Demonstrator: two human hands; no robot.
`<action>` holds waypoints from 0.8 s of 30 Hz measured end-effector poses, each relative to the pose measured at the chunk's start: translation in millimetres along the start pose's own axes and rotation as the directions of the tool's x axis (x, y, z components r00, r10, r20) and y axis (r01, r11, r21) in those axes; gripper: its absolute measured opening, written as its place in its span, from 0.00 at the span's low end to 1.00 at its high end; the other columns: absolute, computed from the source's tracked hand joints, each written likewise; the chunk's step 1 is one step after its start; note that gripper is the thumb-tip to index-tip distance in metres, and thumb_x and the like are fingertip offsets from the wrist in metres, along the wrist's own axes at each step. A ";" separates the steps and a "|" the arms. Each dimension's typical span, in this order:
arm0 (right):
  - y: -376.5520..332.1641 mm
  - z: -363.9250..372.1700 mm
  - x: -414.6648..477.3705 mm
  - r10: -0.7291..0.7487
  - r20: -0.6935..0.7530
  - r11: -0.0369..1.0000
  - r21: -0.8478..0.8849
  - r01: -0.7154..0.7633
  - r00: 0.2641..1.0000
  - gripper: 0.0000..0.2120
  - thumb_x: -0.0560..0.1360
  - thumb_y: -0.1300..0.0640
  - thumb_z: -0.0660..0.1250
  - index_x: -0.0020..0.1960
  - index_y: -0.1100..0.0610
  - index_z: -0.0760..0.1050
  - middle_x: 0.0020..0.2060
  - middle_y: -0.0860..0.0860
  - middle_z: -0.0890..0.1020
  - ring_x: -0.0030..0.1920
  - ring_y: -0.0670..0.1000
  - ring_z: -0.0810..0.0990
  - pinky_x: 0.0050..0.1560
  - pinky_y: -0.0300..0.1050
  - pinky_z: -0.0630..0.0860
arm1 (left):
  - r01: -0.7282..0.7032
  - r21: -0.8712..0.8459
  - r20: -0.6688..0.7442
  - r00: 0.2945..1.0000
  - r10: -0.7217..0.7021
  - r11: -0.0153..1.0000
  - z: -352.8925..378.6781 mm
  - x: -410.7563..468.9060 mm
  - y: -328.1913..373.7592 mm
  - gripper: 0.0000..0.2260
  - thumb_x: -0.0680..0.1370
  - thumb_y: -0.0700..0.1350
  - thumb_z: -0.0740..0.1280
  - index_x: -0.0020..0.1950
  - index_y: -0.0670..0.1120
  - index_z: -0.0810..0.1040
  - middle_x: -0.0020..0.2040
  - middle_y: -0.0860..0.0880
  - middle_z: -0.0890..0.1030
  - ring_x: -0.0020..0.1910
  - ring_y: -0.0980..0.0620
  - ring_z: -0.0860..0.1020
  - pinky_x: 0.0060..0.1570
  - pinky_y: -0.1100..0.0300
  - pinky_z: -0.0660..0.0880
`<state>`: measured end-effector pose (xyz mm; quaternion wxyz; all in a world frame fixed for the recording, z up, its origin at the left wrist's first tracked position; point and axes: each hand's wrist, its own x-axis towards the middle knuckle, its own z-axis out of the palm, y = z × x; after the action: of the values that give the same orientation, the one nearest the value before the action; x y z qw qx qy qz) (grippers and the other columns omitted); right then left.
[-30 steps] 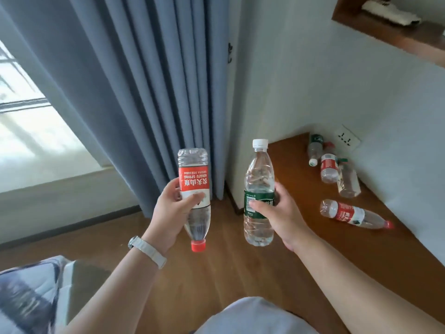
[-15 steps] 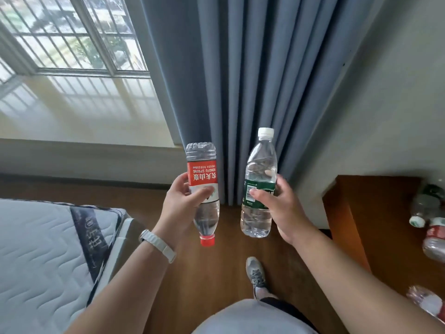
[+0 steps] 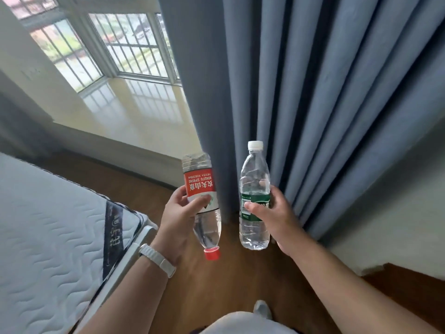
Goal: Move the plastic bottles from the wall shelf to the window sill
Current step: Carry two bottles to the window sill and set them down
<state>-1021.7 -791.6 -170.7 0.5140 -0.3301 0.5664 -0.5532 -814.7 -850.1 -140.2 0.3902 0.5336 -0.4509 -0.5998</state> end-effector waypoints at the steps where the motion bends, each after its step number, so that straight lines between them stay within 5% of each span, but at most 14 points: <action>1: -3.1 -1.4 10.1 -0.002 0.019 1.000 -0.015 0.003 1.000 0.20 0.66 0.55 0.76 0.56 0.46 0.78 0.47 0.52 0.86 0.48 0.56 0.86 0.49 0.56 0.84 | -0.008 -0.008 -0.025 1.000 0.008 1.000 3.6 3.7 2.3 0.22 0.73 0.44 0.77 0.65 0.47 0.76 0.54 0.44 0.85 0.51 0.44 0.85 0.55 0.42 0.81; 6: -13.7 4.2 40.8 -0.007 0.161 0.999 -0.050 0.015 0.987 0.17 0.72 0.61 0.75 0.54 0.44 0.77 0.44 0.48 0.86 0.45 0.51 0.86 0.41 0.43 0.82 | -0.033 -0.025 -0.133 0.991 0.030 0.999 1.2 7.3 7.3 0.20 0.72 0.42 0.77 0.63 0.49 0.77 0.52 0.46 0.86 0.49 0.46 0.86 0.51 0.48 0.81; 11: -21.4 24.5 68.1 0.011 0.248 0.998 -0.062 0.005 0.969 0.23 0.67 0.56 0.77 0.59 0.46 0.77 0.49 0.53 0.85 0.48 0.55 0.86 0.49 0.55 0.83 | -0.054 -0.061 -0.233 0.972 0.038 0.997 -19.7 21.1 16.6 0.18 0.73 0.40 0.76 0.61 0.48 0.78 0.52 0.43 0.85 0.50 0.42 0.85 0.50 0.46 0.82; 16: -10.5 50.0 87.5 0.011 0.246 0.996 -0.090 0.011 0.969 0.23 0.68 0.56 0.77 0.60 0.48 0.76 0.50 0.53 0.85 0.49 0.54 0.86 0.48 0.54 0.83 | -0.020 -0.189 -0.248 0.968 -0.028 0.982 -43.6 36.6 9.0 0.21 0.72 0.39 0.76 0.64 0.41 0.77 0.55 0.38 0.83 0.48 0.41 0.84 0.43 0.52 0.81; 24: 3.2 99.4 136.4 0.087 0.210 0.989 -0.136 -0.059 0.974 0.24 0.69 0.58 0.78 0.62 0.50 0.75 0.52 0.55 0.83 0.50 0.56 0.85 0.52 0.59 0.83 | 0.042 -0.217 -0.211 0.973 -0.089 0.975 -91.1 105.8 -7.0 0.27 0.66 0.46 0.81 0.62 0.48 0.78 0.55 0.41 0.84 0.54 0.38 0.83 0.58 0.37 0.79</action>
<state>-961.5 -948.2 -189.4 0.5701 -0.3996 0.5537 -0.4569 -737.6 -959.8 -179.6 0.4719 0.5669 -0.3208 -0.5942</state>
